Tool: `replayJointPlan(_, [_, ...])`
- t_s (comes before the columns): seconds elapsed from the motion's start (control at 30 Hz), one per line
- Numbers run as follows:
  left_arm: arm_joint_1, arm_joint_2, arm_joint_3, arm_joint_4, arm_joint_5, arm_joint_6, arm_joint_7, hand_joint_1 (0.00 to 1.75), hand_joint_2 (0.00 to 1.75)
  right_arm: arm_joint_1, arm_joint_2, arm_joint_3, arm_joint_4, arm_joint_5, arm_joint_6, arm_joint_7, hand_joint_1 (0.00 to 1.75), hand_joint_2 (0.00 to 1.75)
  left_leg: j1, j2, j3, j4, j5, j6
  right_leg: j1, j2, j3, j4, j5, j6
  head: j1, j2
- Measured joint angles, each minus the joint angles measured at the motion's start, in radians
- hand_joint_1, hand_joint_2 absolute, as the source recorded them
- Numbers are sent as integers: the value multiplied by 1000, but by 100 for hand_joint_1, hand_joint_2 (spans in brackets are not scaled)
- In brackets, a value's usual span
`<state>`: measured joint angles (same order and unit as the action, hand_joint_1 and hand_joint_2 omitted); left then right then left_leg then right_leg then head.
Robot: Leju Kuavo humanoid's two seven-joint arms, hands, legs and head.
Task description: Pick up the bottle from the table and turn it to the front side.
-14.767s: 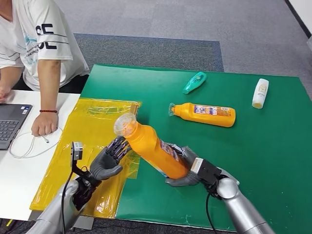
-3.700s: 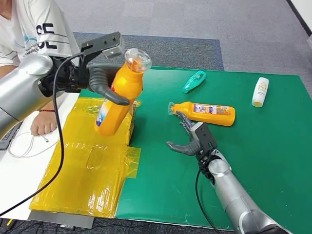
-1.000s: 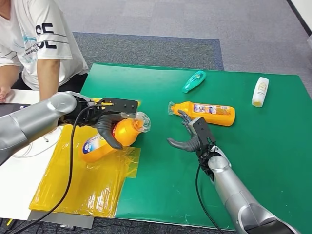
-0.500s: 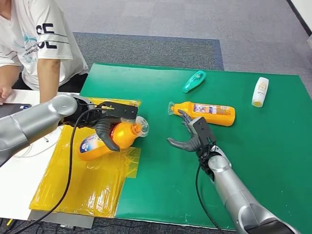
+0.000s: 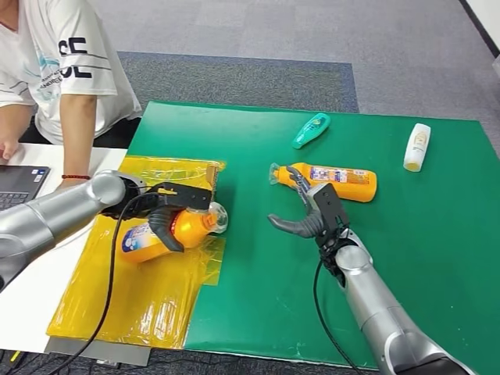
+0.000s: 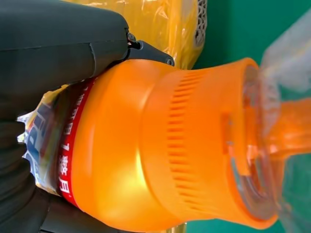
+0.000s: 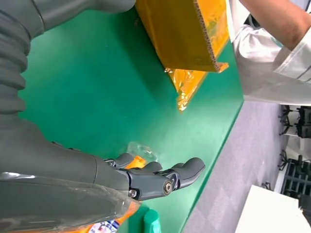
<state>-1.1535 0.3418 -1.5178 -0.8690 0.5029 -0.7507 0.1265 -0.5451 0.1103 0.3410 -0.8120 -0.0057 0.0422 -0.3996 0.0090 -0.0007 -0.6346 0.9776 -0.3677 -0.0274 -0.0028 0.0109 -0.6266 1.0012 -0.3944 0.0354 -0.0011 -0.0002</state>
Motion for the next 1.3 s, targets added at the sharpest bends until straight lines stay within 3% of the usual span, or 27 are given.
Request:
replayJointPlan(0.57, [49, -16, 57, 60, -45, 13, -22, 175, 175, 27, -6, 0, -77, 0, 3, 6, 0, 175, 0, 0, 1, 0, 1, -1, 0, 1, 0, 1, 1, -1, 0, 0])
replayJointPlan(0.6, [50, -16, 60, 61, -48, 15, -22, 151, 175, 27, -6, 0, -77, 0, 3, 7, 0, 175, 0, 0, 1, 0, 1, -2, 0, 1, 0, 1, 1, -1, 0, 0])
replayJointPlan(0.7, [55, -17, 69, 61, -61, 27, -26, 20, 175, 27, -6, 0, -77, 0, 4, 7, 0, 175, 0, 0, 1, 0, 1, -2, 0, 0, 1, 1, 1, -1, 0, 0])
replayJointPlan(0.73, [57, -17, 73, 61, -67, 33, -28, 0, 175, 27, -6, 0, -77, 0, 4, 7, 0, 175, 0, 0, 1, 0, 1, -2, 0, 0, 1, 1, 1, -1, 0, 0])
replayJointPlan(1.3, [151, 3, 163, 63, -157, 75, -93, 0, 175, 26, -6, 5, -66, 14, 12, 10, 0, 175, 0, 0, 1, 0, 2, -2, 0, 0, 1, 1, 1, -1, 0, 0])
